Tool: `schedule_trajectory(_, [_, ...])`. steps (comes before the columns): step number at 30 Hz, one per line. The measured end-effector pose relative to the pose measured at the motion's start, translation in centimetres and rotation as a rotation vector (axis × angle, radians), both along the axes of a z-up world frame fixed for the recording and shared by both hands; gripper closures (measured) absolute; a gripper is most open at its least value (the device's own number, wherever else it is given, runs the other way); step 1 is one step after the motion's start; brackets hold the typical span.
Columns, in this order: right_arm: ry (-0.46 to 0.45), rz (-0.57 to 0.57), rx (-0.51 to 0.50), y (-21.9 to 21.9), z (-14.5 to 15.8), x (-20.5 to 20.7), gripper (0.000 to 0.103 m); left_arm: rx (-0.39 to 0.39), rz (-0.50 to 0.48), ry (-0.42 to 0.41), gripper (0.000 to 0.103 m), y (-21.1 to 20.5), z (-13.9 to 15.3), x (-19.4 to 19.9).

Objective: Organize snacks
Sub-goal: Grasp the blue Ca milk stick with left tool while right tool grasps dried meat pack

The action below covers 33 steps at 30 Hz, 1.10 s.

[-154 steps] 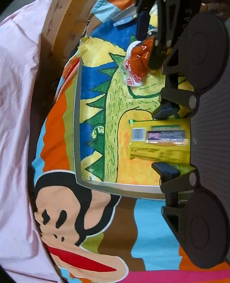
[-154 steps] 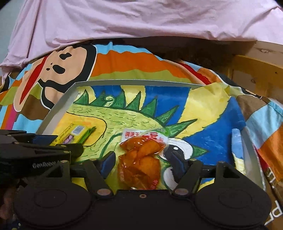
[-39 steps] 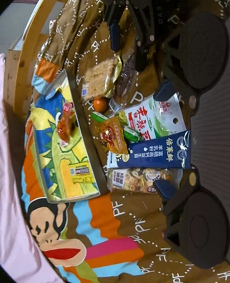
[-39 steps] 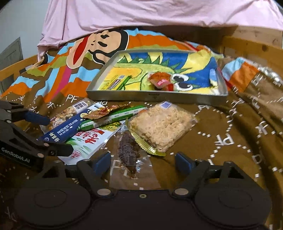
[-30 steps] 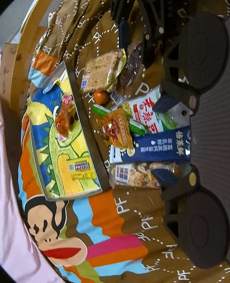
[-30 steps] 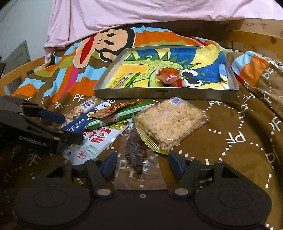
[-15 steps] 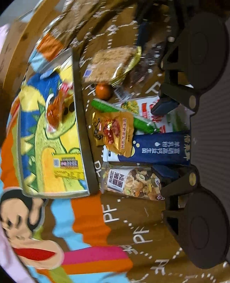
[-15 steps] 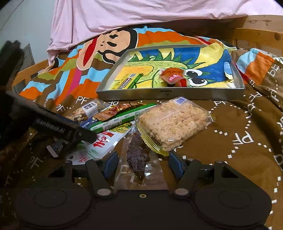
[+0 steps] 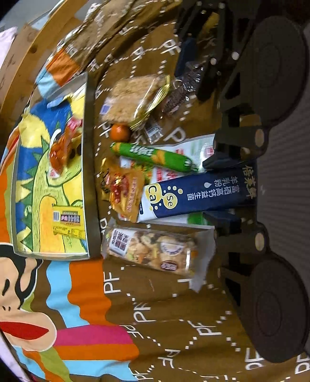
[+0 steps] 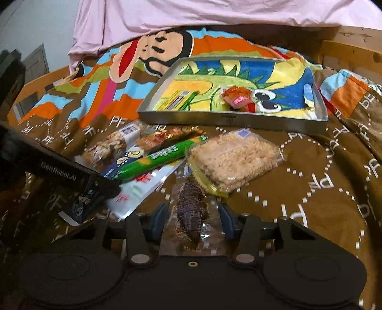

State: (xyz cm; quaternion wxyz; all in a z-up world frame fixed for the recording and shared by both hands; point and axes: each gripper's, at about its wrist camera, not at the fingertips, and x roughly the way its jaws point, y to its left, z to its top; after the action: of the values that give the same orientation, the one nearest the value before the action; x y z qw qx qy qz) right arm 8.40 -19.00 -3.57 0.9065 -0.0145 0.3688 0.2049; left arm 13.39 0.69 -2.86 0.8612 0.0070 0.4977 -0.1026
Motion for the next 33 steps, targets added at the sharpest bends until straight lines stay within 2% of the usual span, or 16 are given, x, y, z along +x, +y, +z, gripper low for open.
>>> schedule_trajectory(4, [-0.006, 0.007, -0.001, 0.0, -0.3, 0.0, 0.05, 0.015, 0.003, -0.01, 0.055, -0.2, -0.2, 0.3])
schedule_trajectory(6, [-0.008, -0.004, 0.023, -0.2, -0.5, 0.4, 0.046, 0.019, 0.02, -0.006, 0.043, -0.2, -0.3, 0.9])
schedule_trajectory(10, [-0.014, -0.013, 0.04, 0.0, -1.0, 1.1, 0.044, -0.018, 0.046, 0.005, 0.042, 0.2, -0.5, 1.8])
schedule_trajectory(12, [-0.018, -0.011, 0.034, 0.1, -1.0, 1.0, 0.044, -0.017, 0.037, 0.0, 0.047, 0.2, -0.6, 1.6])
schedule_trajectory(15, [-0.03, -0.014, 0.013, 0.5, -1.0, 0.6, 0.054, -0.003, 0.026, -0.008, 0.06, -0.1, -0.4, 1.0])
schedule_trajectory(23, [-0.049, -0.002, -0.064, 1.3, -0.5, -1.3, 0.055, -0.033, 0.04, 0.007, 0.065, 0.1, 0.4, -1.0])
schedule_trajectory(26, [-0.067, 0.005, -0.088, 1.5, -0.3, -2.6, 0.055, -0.069, 0.052, 0.014, 0.065, 0.5, 0.8, -2.2])
schedule_trajectory(33, [-0.201, 0.061, -0.243, 3.3, 0.0, -6.1, 0.055, -0.139, 0.093, -0.008, 0.065, 1.4, 1.4, -4.7])
